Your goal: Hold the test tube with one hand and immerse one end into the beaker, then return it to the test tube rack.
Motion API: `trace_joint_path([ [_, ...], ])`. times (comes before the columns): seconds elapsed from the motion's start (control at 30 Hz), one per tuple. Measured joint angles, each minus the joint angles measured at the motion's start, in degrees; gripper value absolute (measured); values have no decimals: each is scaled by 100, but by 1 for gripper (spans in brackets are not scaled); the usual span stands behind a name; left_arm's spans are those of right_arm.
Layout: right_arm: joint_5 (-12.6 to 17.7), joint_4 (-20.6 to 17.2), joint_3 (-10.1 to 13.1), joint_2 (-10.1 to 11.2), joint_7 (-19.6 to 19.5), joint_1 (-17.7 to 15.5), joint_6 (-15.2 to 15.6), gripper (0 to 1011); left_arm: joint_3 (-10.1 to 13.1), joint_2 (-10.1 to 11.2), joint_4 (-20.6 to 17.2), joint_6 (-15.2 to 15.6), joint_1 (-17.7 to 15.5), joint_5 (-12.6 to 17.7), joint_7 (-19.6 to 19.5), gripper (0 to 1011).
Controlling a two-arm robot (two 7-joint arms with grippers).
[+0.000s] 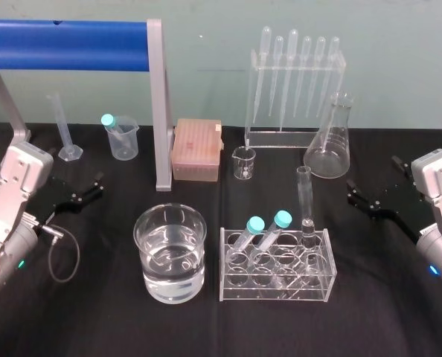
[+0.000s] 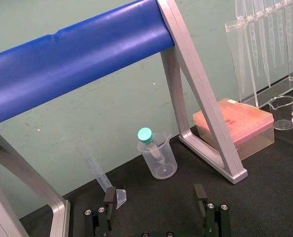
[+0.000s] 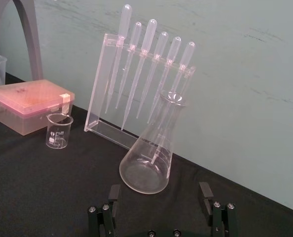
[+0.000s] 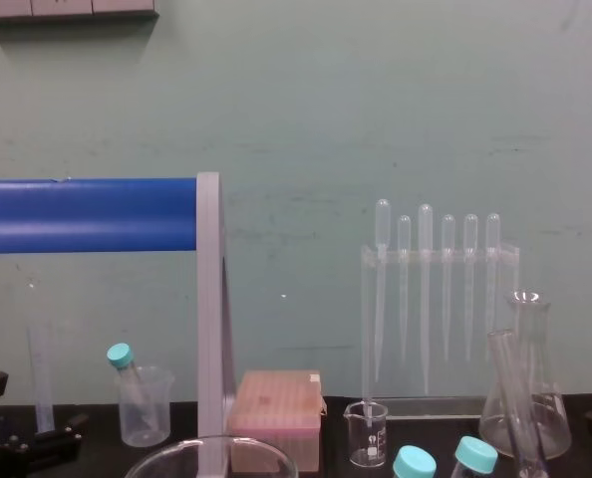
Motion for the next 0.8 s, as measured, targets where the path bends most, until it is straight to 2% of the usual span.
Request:
trace_joint_path([
  [0.8,0,0,0,0,0,0,0,1000,0,0,0,0,0,0,0,1000],
])
